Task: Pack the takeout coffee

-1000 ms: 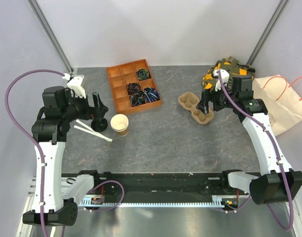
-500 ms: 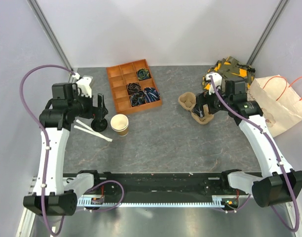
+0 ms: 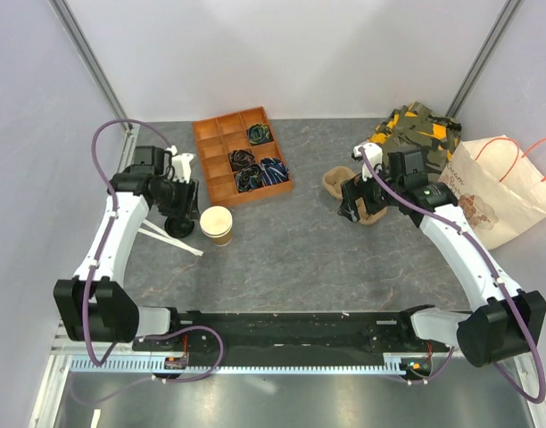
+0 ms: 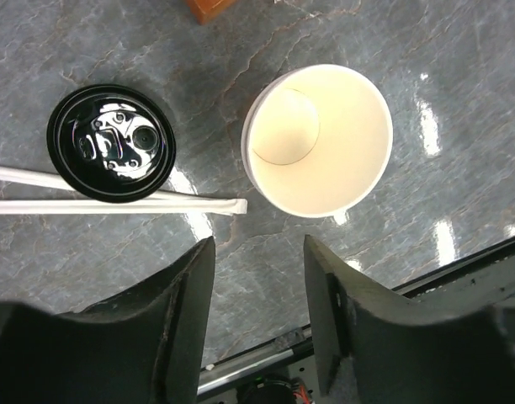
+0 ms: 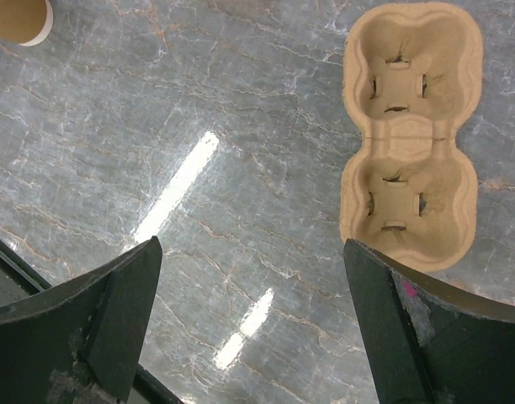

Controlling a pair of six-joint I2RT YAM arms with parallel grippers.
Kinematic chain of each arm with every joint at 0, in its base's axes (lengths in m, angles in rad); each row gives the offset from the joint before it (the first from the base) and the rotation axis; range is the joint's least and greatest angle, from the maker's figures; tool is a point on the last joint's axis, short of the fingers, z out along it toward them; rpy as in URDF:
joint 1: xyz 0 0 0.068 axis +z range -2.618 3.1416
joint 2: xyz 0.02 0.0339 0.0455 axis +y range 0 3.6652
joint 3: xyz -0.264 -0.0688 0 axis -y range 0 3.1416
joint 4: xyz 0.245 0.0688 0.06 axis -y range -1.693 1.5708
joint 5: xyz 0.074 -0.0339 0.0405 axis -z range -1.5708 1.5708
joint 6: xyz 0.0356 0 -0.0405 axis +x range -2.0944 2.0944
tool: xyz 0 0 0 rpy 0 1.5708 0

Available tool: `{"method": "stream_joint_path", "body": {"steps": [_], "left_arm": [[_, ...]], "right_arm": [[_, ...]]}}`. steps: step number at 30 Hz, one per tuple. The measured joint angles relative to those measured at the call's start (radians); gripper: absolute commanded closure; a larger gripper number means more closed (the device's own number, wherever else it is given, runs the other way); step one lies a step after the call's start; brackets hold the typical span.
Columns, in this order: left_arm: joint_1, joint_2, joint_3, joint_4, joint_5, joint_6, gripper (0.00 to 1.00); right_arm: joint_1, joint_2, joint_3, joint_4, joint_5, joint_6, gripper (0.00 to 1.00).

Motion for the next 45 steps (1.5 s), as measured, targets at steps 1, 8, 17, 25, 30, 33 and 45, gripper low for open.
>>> {"method": "stream_joint_path", "body": {"steps": [1,8,17,25,30,33,45], "left_arm": [[-0.007,0.01,0.0,0.005,-0.007,-0.001,0.49],[-0.043,0.083,0.0,0.044,-0.038,-0.002,0.52],[-0.076,0.155,-0.002,0.069,-0.051,-0.021,0.58],[-0.089,0.2,-0.002,0.087,-0.066,-0.032,0.68],[-0.091,0.23,-0.002,0.088,-0.066,-0.041,0.76],[-0.091,0.241,-0.002,0.088,-0.066,-0.047,0.8],[-0.092,0.241,0.052,0.069,-0.066,-0.061,0.88]], "right_arm": [[0.0,0.0,-0.002,-0.001,0.0,-0.001,0.02],[0.003,0.0,-0.011,0.0,-0.003,-0.006,0.02],[0.003,-0.003,-0.012,0.0,-0.012,-0.006,0.02],[0.003,-0.009,-0.018,0.0,-0.012,-0.006,0.02],[0.003,-0.016,-0.021,0.0,-0.012,-0.006,0.02],[0.003,-0.021,-0.023,0.001,-0.012,-0.006,0.02],[0.003,-0.023,-0.031,0.004,-0.013,-0.006,0.02]]}}
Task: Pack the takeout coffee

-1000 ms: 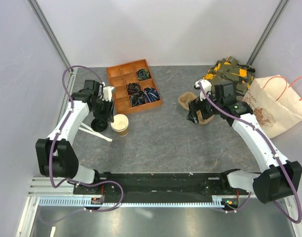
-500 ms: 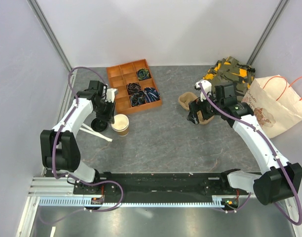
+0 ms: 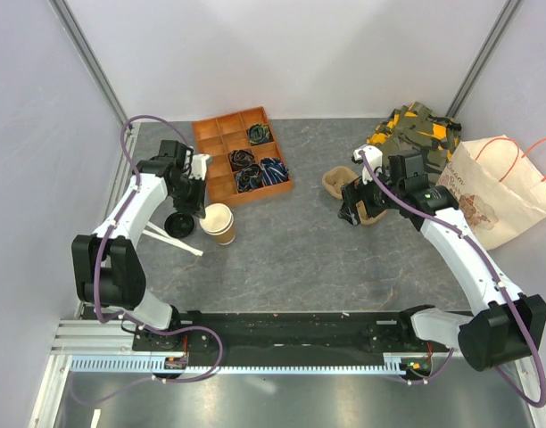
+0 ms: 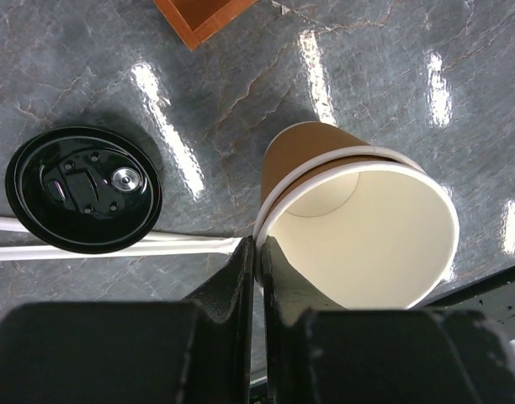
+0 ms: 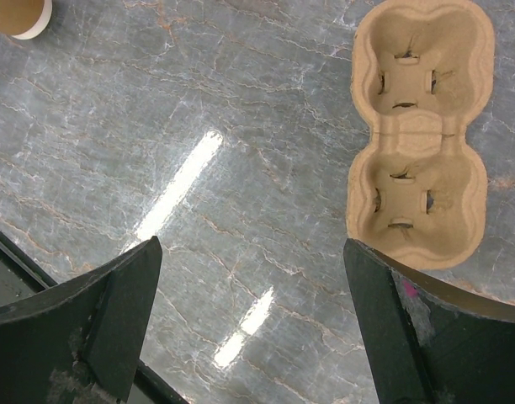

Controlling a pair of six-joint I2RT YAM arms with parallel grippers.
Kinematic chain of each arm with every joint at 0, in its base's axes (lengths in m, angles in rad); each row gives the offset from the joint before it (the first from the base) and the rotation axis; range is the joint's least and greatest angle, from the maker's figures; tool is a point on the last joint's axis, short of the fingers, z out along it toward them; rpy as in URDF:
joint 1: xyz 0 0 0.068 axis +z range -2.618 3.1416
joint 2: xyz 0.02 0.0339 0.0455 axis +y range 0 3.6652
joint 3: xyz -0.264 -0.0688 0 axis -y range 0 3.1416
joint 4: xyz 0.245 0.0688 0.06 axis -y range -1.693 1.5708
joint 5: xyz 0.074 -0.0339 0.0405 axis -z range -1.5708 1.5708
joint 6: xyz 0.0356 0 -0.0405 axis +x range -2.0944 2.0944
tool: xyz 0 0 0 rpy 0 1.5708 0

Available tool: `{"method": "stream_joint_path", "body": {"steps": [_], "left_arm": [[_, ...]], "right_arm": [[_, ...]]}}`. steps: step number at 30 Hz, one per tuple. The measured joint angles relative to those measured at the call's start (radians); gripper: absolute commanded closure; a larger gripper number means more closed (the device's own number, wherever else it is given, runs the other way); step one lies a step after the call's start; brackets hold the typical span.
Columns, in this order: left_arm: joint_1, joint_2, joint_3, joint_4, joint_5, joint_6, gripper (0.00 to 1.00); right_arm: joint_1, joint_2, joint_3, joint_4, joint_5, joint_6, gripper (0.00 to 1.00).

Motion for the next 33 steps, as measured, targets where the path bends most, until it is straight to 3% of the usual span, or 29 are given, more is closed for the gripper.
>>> {"method": "stream_joint_path", "body": {"steps": [9,26,33], "left_arm": [[-0.012,0.0,0.0,-0.021,-0.009,0.0,0.88],[-0.045,0.0,-0.013,-0.012,-0.072,0.001,0.73],[-0.045,0.0,-0.013,-0.012,-0.08,0.001,0.73]], "right_arm": [[0.0,0.0,-0.002,0.003,-0.006,0.0,0.02],[0.0,-0.013,-0.002,0.003,-0.011,-0.001,0.02],[0.0,-0.015,-0.006,0.004,-0.011,-0.001,0.02]]}}
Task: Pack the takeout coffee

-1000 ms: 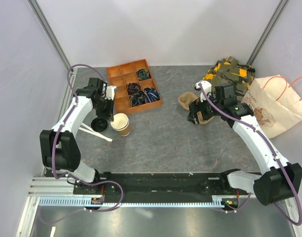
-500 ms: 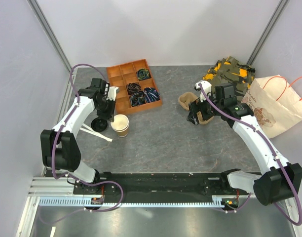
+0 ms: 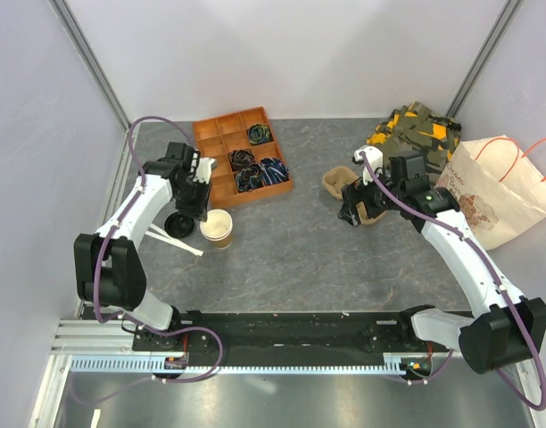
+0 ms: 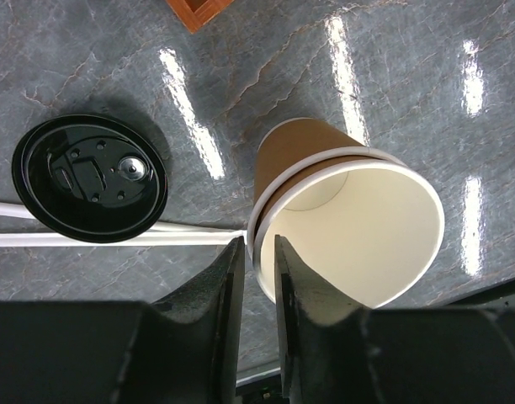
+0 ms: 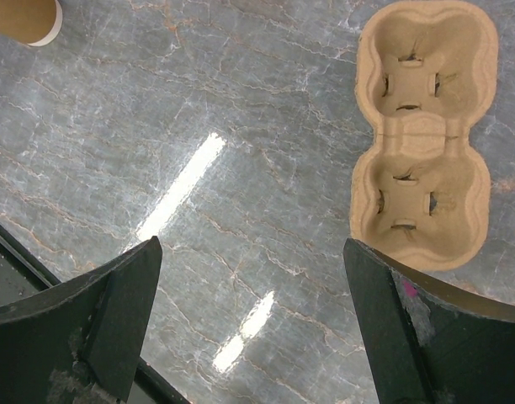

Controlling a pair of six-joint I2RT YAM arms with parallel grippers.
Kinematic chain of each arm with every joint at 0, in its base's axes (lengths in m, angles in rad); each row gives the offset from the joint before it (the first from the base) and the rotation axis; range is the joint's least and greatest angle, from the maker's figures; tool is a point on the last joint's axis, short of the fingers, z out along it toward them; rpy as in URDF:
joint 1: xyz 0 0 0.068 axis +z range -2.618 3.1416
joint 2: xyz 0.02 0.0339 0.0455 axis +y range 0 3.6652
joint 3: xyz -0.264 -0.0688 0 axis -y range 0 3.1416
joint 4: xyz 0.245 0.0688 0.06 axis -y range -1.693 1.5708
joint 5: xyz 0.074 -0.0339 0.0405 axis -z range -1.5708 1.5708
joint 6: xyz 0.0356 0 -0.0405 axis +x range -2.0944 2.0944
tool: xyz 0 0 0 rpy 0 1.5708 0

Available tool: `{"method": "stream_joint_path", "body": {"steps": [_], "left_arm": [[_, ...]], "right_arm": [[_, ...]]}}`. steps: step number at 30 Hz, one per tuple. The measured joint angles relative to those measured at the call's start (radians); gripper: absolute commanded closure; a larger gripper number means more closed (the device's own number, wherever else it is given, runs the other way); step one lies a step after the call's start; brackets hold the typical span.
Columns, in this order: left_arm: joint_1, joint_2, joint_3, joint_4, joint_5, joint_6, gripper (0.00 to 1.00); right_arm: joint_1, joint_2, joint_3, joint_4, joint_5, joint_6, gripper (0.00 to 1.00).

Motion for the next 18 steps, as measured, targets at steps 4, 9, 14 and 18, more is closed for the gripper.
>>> {"method": "stream_joint_path", "body": {"steps": [4,9,14,18], "left_arm": [[-0.003,0.0,0.0,0.0,0.0,0.0,0.81],[-0.006,-0.006,0.0,0.0,-0.002,0.0,0.81],[-0.011,-0.02,0.0,-0.001,-0.008,0.0,0.82],[-0.011,-0.024,0.0,-0.001,-0.015,0.0,0.87]], "right_arm": [[0.0,0.0,-0.008,-0.001,0.0,0.0,0.02],[0.0,0.0,-0.009,0.0,0.0,0.0,0.02],[0.0,0.0,-0.009,0.0,0.0,0.0,0.02],[0.0,0.0,-0.009,0.0,0.0,0.0,0.02]]}}
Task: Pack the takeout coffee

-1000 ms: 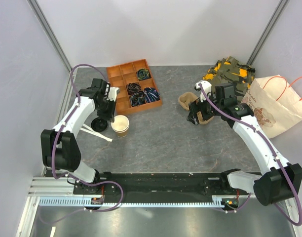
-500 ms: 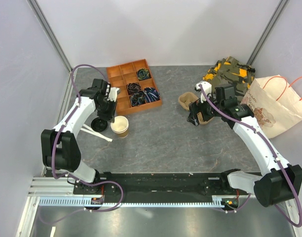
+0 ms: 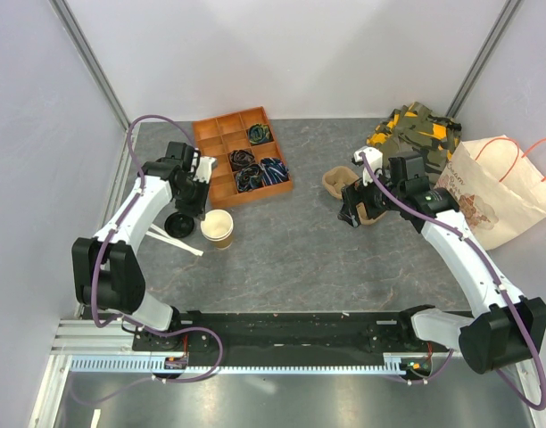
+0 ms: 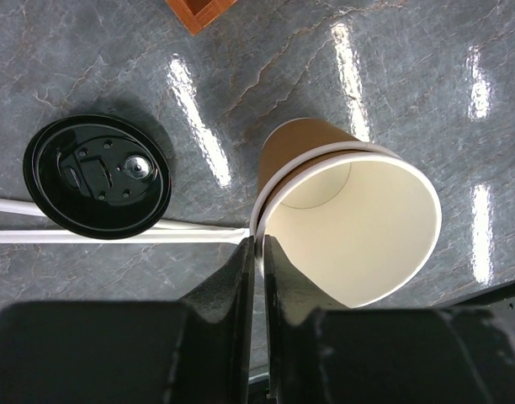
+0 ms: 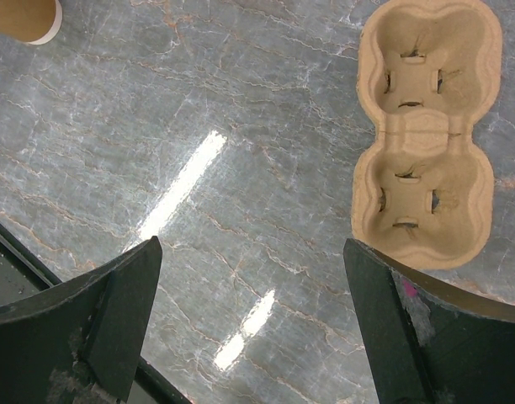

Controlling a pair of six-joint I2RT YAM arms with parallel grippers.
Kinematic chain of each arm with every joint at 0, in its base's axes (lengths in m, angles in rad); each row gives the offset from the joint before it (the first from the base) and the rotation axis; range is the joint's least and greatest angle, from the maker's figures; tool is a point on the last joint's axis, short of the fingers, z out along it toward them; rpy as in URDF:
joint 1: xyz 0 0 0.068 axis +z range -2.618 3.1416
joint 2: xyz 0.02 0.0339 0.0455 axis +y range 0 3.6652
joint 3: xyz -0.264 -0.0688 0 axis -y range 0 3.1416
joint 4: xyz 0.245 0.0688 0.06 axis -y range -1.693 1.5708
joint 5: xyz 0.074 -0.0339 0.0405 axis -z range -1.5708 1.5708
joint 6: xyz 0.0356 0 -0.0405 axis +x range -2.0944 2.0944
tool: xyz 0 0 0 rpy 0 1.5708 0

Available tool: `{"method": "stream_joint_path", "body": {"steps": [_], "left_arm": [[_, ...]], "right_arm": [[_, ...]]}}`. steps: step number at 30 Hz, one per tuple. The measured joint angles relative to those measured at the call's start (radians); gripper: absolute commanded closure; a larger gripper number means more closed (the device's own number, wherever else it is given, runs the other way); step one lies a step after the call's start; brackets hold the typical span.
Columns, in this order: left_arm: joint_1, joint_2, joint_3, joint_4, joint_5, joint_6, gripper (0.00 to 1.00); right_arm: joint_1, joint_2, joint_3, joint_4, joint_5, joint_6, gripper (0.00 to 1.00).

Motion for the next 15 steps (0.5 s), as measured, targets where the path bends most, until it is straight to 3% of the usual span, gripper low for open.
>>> {"method": "stream_joint_path", "body": {"steps": [15], "left_arm": [[-0.004,0.004,0.0,0.0,-0.003,0.0,0.89]], "right_arm": [[0.0,0.0,-0.005,0.0,0.0,-0.001,0.02]]}}
